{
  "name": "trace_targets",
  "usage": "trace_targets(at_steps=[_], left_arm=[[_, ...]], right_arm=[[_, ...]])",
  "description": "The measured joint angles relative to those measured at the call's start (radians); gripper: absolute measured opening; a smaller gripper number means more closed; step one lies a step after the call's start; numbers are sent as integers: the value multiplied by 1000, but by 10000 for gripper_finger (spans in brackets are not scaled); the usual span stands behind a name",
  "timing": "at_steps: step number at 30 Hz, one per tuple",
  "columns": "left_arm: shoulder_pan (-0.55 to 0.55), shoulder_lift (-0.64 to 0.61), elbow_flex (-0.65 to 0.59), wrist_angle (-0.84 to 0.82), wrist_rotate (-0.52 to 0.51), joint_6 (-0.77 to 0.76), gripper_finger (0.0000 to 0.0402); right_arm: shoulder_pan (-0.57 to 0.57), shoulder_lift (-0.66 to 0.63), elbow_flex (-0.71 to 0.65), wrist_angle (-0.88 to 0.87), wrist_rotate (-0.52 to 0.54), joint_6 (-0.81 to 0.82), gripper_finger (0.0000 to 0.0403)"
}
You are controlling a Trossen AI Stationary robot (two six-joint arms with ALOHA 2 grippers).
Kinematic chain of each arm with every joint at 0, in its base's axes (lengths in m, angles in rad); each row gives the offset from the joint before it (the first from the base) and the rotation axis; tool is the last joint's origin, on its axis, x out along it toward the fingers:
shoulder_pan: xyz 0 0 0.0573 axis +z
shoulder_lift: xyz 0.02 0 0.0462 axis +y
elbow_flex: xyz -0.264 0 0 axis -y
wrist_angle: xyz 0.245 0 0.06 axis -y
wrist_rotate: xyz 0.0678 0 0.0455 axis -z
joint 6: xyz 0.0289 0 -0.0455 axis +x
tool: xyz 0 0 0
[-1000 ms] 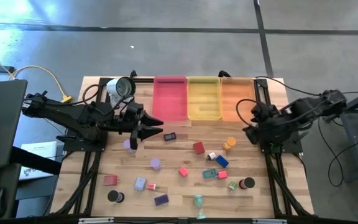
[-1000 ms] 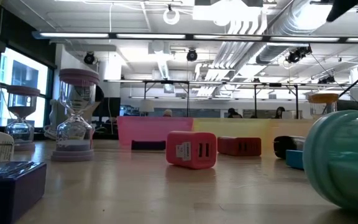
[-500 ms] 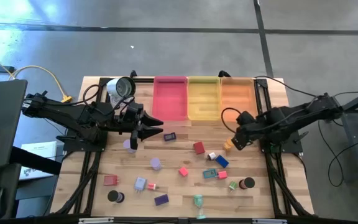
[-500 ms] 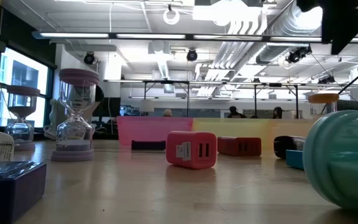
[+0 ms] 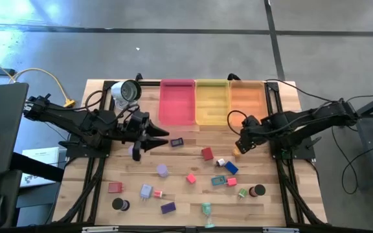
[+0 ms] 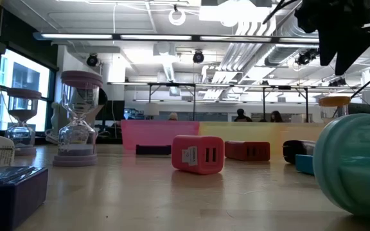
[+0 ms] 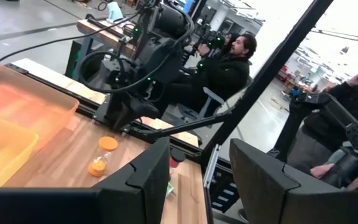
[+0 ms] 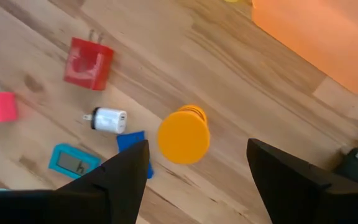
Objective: Pick & Place Office items
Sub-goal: Put the yellow hourglass into the orange bin
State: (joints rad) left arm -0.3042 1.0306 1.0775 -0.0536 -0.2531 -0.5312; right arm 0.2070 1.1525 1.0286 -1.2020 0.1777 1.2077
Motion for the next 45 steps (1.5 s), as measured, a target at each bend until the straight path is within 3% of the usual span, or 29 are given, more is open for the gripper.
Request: trace_targets(at_steps=[7, 26, 45], left_arm=[[0, 0, 0, -30, 0, 0, 163], [1, 0, 0, -66, -1, 0, 163], [1, 0, 0, -68, -1, 0, 163]], right_arm=[[0, 8, 0, 43, -13, -1, 259], [-32, 228, 0, 43, -33, -54, 258], [-32, 231, 0, 63, -20, -61, 258]])
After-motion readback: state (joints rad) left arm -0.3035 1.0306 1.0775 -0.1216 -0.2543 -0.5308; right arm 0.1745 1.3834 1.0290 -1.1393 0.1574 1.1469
